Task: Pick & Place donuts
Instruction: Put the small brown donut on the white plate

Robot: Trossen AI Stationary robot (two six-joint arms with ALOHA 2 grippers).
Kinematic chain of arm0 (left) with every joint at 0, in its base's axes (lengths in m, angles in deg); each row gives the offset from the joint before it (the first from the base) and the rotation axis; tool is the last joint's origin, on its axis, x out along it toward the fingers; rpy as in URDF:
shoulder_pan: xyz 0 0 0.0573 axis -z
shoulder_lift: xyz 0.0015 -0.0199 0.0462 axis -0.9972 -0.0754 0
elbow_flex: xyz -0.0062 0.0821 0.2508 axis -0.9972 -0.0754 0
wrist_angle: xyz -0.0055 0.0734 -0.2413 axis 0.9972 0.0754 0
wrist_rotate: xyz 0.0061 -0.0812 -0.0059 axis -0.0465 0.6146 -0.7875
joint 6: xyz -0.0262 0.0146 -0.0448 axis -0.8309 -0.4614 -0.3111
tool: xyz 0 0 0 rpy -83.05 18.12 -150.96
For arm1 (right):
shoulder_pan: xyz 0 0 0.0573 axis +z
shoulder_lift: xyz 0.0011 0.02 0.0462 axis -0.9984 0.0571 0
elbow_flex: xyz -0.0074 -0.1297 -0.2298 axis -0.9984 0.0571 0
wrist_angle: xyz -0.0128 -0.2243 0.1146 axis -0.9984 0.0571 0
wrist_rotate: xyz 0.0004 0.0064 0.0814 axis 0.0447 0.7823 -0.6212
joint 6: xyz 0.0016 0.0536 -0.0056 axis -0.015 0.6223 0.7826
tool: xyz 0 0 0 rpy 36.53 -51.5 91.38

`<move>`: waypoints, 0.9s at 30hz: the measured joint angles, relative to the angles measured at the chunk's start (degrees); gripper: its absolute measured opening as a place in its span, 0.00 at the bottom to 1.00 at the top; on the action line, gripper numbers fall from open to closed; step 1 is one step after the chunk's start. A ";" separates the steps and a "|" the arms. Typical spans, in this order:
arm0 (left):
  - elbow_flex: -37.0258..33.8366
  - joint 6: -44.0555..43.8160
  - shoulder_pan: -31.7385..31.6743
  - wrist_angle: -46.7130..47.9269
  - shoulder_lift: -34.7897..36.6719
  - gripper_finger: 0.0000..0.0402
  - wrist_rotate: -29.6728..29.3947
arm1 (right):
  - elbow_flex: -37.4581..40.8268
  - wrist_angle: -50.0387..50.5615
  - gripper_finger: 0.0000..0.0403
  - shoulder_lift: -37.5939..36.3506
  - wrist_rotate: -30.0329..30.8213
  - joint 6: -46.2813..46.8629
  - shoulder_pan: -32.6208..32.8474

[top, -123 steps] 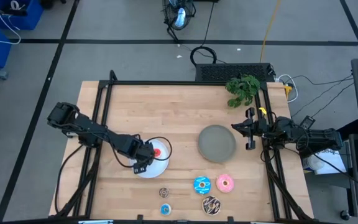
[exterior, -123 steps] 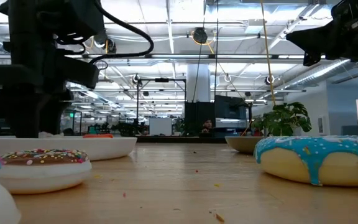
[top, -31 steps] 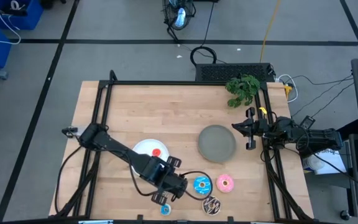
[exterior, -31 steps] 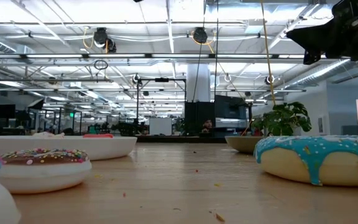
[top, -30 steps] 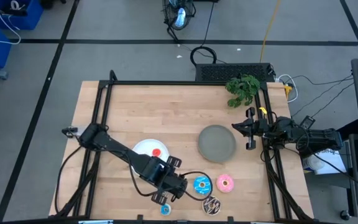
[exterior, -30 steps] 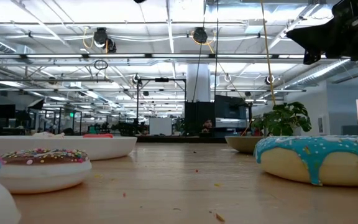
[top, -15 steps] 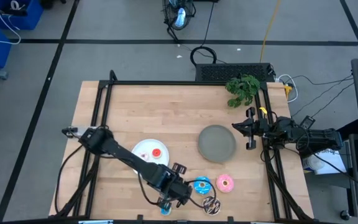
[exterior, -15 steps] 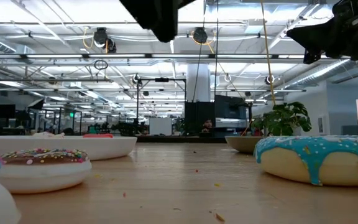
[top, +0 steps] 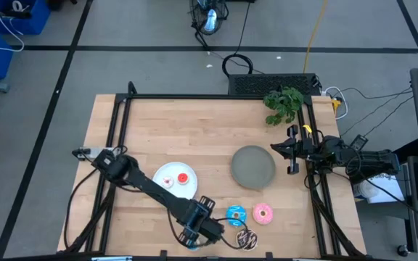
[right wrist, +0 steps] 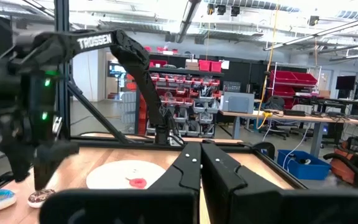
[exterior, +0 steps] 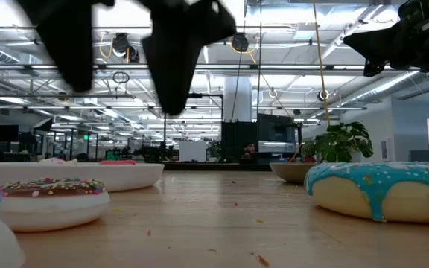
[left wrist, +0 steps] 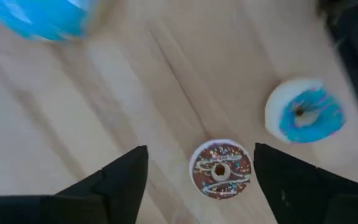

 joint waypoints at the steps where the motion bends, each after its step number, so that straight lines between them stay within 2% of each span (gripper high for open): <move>1: -0.01 0.43 0.19 0.72 -0.88 0.75 0.03 | -0.02 0.03 0.00 0.02 0.00 0.00 0.00; 7: -0.09 3.00 1.32 5.48 -4.15 0.79 -1.51 | 0.00 0.06 0.00 0.15 0.00 0.00 0.00; 23: 0.02 2.51 1.48 4.53 -4.24 0.79 -0.53 | -0.01 0.05 0.00 0.16 0.00 0.00 -0.01; 27: -1.08 2.39 1.46 2.39 -4.22 0.79 1.62 | 0.00 0.06 0.00 0.16 0.00 0.00 -0.02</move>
